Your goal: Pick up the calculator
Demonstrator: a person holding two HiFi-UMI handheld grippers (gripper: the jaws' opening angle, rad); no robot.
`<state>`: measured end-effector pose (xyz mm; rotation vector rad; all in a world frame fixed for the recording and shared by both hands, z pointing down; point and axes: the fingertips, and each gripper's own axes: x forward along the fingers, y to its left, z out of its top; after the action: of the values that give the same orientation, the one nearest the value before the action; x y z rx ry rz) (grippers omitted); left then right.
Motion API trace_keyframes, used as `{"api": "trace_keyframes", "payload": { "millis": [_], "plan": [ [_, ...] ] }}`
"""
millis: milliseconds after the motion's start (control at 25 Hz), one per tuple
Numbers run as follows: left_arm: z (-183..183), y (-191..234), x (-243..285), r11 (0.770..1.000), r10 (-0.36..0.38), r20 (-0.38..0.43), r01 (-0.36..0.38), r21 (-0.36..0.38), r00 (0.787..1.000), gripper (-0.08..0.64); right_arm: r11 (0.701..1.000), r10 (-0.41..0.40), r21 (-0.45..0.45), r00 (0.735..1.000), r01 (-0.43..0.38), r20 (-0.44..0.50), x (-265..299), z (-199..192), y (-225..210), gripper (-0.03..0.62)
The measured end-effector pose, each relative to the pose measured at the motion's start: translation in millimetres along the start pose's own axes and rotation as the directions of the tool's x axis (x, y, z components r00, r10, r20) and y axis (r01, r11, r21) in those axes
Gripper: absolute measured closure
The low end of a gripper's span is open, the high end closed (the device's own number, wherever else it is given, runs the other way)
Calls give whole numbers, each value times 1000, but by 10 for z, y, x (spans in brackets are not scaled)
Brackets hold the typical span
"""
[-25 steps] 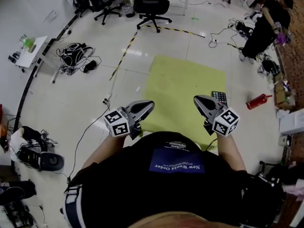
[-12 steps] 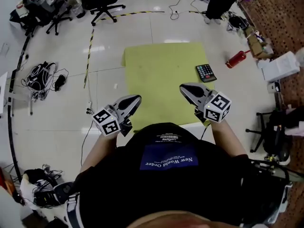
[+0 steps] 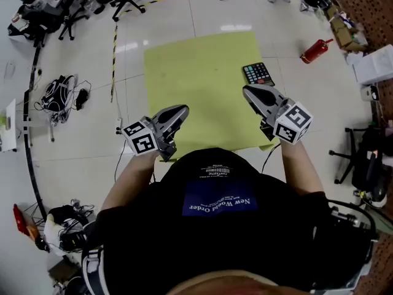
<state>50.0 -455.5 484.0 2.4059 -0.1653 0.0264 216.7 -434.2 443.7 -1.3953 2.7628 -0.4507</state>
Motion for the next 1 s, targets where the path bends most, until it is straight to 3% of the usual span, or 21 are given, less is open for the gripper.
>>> {"api": "trace_keyframes", "payload": {
  "millis": [240,440,520,640,880,1000],
  "plan": [
    [-571,172,1271,979,-63,-150,32,-201,987,552,996,-82,30,994,80,70,-711,-25,-877,607],
    [-1060,284,2129,930,-107,-250,8,-367,962,551,988,-135,82,988,129,74,-1196,-260,-1389,607],
    [-1199,361,2392,906,-119,-278,-10,-422,953,502,985,-148,105,986,140,75,-1321,-360,-1527,607],
    [-1427,619,2680,851,-102,-306,-77,-519,947,459,982,-151,129,986,140,74,-1438,-507,-1669,607],
    [-1803,1142,2955,699,-26,-346,-230,-677,938,394,977,-139,172,989,129,53,-1571,-805,-1720,607],
    [-1870,1245,3090,628,-18,-332,-248,-738,943,394,973,-138,195,989,126,50,-1659,-909,-1742,607]
  ]
}}
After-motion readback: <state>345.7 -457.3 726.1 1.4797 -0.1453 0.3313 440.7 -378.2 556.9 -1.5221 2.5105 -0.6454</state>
